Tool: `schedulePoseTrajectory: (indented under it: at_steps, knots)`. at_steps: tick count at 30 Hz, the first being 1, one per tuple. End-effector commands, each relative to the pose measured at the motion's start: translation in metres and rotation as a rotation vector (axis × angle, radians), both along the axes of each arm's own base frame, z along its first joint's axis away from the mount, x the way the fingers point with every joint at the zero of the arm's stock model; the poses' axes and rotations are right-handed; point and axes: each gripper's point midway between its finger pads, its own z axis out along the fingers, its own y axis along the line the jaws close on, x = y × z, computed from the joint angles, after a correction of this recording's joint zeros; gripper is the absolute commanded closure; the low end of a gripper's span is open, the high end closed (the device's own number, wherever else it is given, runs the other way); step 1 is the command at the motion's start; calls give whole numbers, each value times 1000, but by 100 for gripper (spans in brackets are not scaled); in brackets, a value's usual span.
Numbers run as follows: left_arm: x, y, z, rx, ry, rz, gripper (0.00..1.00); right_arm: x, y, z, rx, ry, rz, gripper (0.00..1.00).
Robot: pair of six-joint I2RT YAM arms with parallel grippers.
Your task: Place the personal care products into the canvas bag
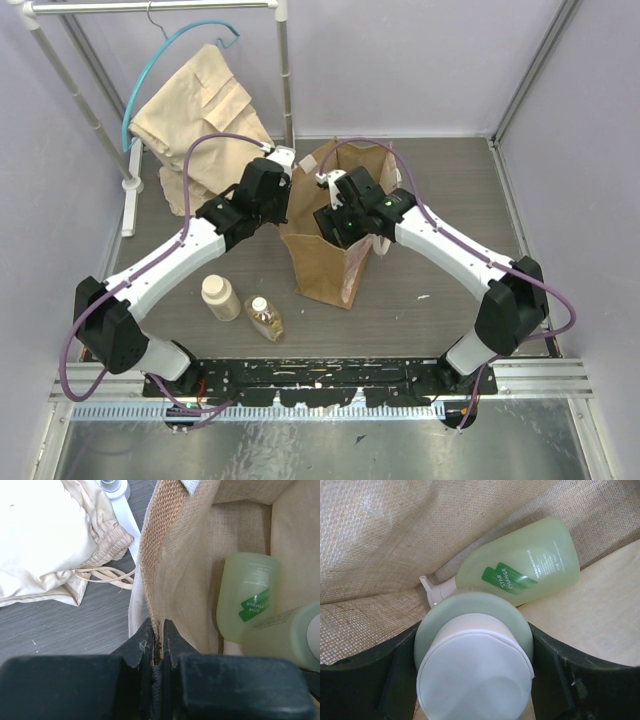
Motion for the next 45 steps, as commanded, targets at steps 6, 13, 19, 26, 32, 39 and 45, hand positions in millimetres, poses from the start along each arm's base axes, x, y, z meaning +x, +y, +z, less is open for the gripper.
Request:
schedulePoseTrajectory:
  at_steps: [6, 13, 19, 26, 32, 39, 45]
  knots:
    - [-7, 7, 10, -13, -21, 2, 100, 10, -31, -18, -130, -2, -96, 99]
    - [-9, 9, 9, -9, -21, 6, 100, 62, -61, 17, -77, -74, -177, 99]
    - [-9, 9, 6, -4, -16, 5, 100, 110, -87, 43, -68, -150, -247, 99]
    - [-8, 9, 1, 2, -10, 2, 100, 143, -91, 44, -92, -243, -254, 99]
    - [-8, 7, 0, -3, -6, -5, 100, 169, -89, 56, -96, -310, -275, 99]
    - [-9, 2, -3, -14, 6, -16, 100, 189, -75, 70, -48, -367, -251, 99]
    - [-10, -2, -4, -24, 20, -29, 100, 192, -75, 36, -94, -307, -241, 99]
